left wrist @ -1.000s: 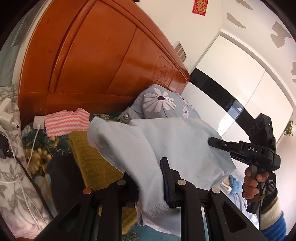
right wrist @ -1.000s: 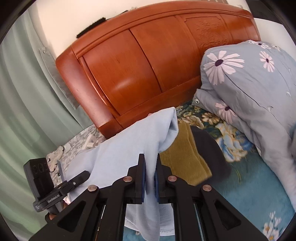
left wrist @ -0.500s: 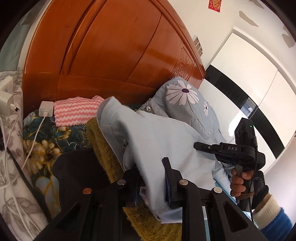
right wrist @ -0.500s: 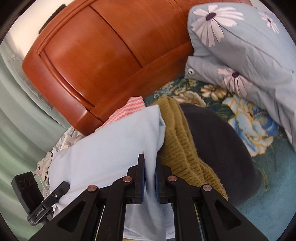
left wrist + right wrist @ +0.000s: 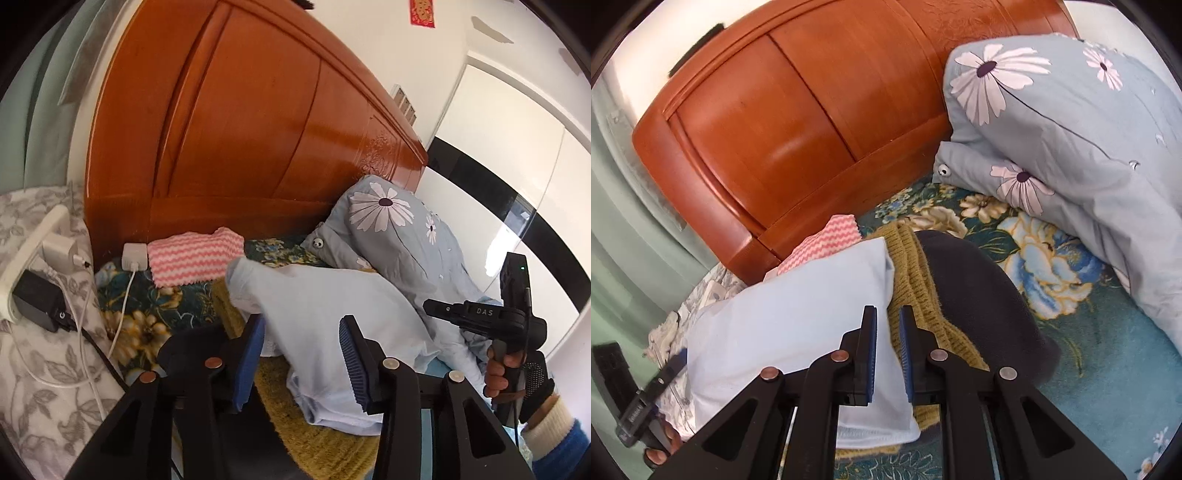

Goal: Fold clothes
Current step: 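Lower the sweatshirt onto the olive knit garment and open both grippers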

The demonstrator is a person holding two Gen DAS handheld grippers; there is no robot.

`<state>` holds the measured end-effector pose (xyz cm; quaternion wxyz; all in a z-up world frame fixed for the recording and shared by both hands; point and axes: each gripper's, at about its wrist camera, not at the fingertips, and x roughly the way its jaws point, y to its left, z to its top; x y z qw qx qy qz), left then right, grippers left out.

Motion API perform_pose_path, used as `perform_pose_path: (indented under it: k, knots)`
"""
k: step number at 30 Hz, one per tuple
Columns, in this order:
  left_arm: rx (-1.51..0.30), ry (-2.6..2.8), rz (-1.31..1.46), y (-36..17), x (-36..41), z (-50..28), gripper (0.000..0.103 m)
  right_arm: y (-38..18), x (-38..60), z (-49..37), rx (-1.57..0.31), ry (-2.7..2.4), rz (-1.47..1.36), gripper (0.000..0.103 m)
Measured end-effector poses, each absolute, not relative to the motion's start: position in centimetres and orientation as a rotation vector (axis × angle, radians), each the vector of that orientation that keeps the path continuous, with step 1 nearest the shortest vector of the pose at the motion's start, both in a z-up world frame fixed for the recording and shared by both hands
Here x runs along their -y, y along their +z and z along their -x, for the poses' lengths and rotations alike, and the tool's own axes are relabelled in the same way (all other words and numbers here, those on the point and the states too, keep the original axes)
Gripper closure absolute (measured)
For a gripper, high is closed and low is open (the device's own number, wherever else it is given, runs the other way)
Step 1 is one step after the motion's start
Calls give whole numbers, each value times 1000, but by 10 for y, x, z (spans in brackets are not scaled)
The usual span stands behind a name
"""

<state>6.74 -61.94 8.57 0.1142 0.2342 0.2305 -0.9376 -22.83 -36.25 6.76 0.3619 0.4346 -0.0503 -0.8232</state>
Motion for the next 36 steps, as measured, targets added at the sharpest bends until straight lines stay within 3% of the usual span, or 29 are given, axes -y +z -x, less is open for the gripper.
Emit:
perform_pose_path:
  k: [5,8,11,17,23,31,36]
  knots:
    - [-463,-2777,-777,82,584,-46,48,63,382,194,36,-2034,-1065,91]
    - [-493,-2737,-843,57,588,-41,48,57,393,175,-52,-1997,-1022,90]
    - [-561,-2727,-835,35,596,-45,48,45,404,167,-143,-1981,-1019,81]
    - [-587,-2740,-817,23,599,-49,48,25,405,173,-111,-1961,-1065,80]
    - [-577,-2731,-766,39,585,-57,48,39,397,160,-97,-2016,-1005,79]
    - [-505,-2721,-645,44,526,-82,38,29,384,119,-137,-2065,-919,79]
    - [-528,-2664,-619,19,498,-96,30,8,374,89,-198,-2113,-873,66]
